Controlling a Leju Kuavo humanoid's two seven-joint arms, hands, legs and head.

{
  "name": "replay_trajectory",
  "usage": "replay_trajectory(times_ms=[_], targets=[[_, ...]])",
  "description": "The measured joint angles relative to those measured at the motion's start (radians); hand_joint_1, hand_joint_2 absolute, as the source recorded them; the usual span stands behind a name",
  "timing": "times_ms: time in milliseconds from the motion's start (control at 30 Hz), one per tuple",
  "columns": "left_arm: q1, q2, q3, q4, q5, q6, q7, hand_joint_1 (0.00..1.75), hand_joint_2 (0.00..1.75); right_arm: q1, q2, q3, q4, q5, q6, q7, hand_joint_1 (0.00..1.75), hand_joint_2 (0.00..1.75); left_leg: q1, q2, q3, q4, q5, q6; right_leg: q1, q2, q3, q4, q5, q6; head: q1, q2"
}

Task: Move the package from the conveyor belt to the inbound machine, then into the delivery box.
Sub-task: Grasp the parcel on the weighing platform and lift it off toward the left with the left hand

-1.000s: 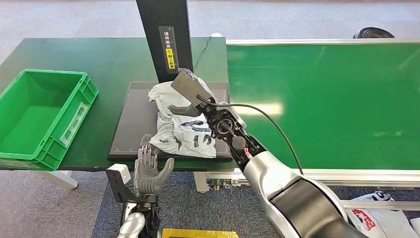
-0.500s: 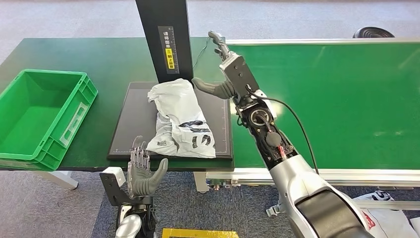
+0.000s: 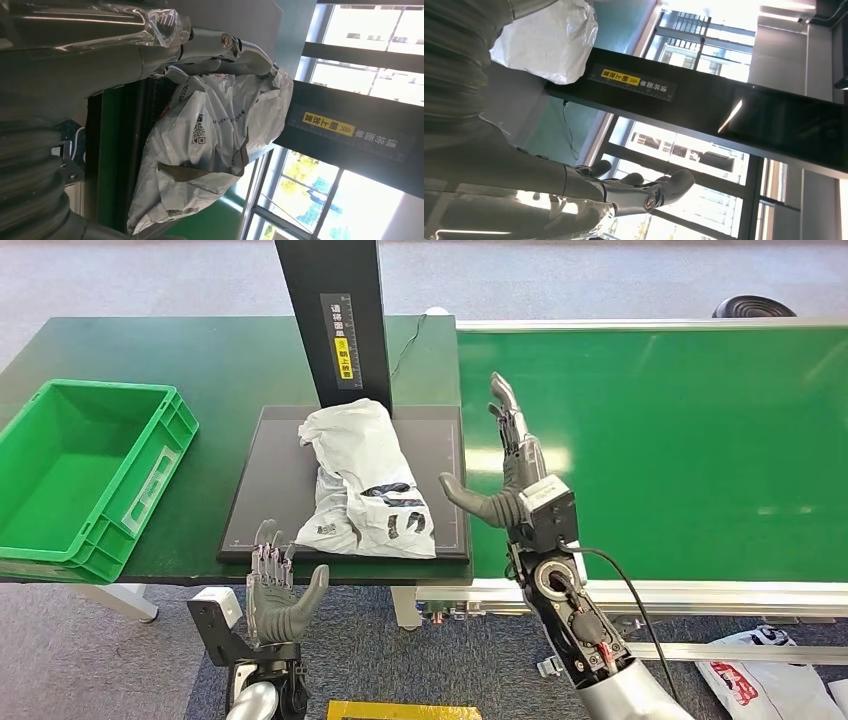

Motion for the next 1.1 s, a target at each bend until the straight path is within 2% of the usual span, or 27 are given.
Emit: replay_trajectory(times_ms=[567, 767, 933, 1000, 1100], targets=[[0.004, 0.001, 0.000, -0.007, -0.003, 0.004, 0.000, 0.00, 1.75, 0.045, -0.022, 0.018, -0.064, -0.031, -0.018, -0.012, 0.00, 1.75, 0.000, 0.000, 0.000, 0.000, 0.001, 0.000, 0.000, 0.000, 0.000, 0.000, 0.000, 0.000, 0.000, 0.000], [0.024, 0.002, 0.001, -0.033, -0.015, 0.026, 0.010, 0.00, 1.75, 0.238, 0.044, 0.014, -0.195, -0.018, -0.113, -0.027, 0.00, 1.75, 0.001, 0.000, 0.000, -0.001, -0.001, -0.001, 0.001, 0.000, 0.000, 0.000, -0.002, -0.002, 0.000, 0.000], [0.047, 0.009, 0.002, -0.058, -0.066, 0.061, 0.022, 0.00, 1.75, 0.400, 0.104, 0.001, -0.250, 0.022, -0.077, -0.028, 0.00, 1.75, 0.001, 0.000, 0.000, -0.001, -0.002, -0.002, 0.001, 0.000, 0.000, 0.000, -0.003, -0.002, 0.000, 0.000], [0.064, 0.025, 0.003, -0.091, -0.135, 0.085, 0.041, 0.00, 1.75, 0.464, 0.125, -0.014, -0.255, 0.023, -0.044, -0.028, 0.00, 1.75, 0.001, 0.000, 0.000, -0.001, -0.002, -0.002, 0.001, 0.000, 0.000, 0.000, -0.003, -0.002, 0.000, 0.000], [0.085, 0.061, 0.012, -0.156, -0.210, 0.074, 0.081, 0.00, 1.75, 0.538, 0.145, -0.023, -0.266, 0.019, -0.032, -0.028, 0.00, 1.75, 0.001, 0.000, 0.000, -0.001, -0.002, -0.002, 0.001, 0.000, 0.000, 0.000, -0.004, -0.002, 0.000, 0.000]])
